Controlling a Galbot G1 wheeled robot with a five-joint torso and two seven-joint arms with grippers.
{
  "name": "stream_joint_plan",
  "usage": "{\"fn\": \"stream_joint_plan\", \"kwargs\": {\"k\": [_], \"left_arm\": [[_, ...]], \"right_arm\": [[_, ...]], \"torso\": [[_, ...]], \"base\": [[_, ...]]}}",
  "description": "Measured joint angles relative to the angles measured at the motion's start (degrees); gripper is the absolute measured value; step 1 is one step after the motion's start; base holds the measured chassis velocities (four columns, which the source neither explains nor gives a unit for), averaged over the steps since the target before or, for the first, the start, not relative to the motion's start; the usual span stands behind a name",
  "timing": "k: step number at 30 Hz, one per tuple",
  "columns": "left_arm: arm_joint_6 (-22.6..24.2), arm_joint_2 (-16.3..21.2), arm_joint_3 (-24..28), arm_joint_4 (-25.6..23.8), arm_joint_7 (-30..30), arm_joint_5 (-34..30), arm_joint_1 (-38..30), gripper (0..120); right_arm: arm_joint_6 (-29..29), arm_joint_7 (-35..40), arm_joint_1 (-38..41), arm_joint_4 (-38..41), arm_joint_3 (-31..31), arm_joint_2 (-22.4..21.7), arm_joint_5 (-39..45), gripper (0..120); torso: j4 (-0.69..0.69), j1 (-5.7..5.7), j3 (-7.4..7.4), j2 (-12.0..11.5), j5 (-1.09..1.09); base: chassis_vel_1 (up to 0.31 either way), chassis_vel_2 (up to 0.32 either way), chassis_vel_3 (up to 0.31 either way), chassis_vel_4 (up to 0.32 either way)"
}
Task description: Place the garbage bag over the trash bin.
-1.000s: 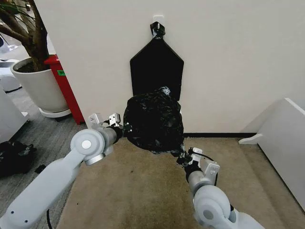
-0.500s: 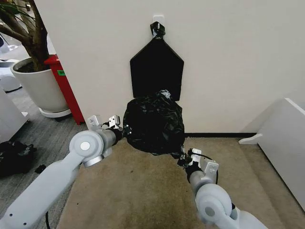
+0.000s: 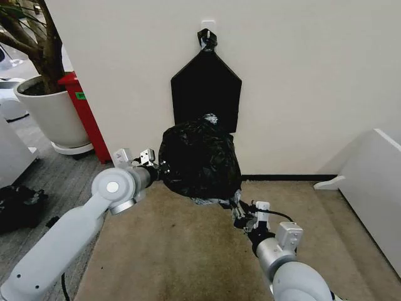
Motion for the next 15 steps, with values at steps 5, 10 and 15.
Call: {"fn": "stream_joint_plan", "kwargs": {"k": [5,10,15], "left_arm": [[0.00,0.43,0.00,0.08,0.14,0.83,0.53,0],[0.06,0.98,0.37,-0.06,2.71,4.88,1.61,0],[-1.03,2.15,1.11,0.10,10.41,15.02,3.77,0]], "right_arm": [[0.13,0.36,-1.38,2.88,2.00,-3.25,-1.35,63],[0.02,1.46,1.00,3.00,6.76,-6.01,4.67,79],[-0.45,5.92,15.62,3.01,14.83,-8.88,28.09,98]], "torso": [[0.00,0.00,0.00,0.00,0.00],[-0.01,0.00,0.00,0.00,0.01],[0.02,0.00,0.01,0.00,0.01]], "base": [[0.000,0.000,0.000,0.000],[0.000,0.000,0.000,0.000],[0.000,0.000,0.000,0.000]]}}
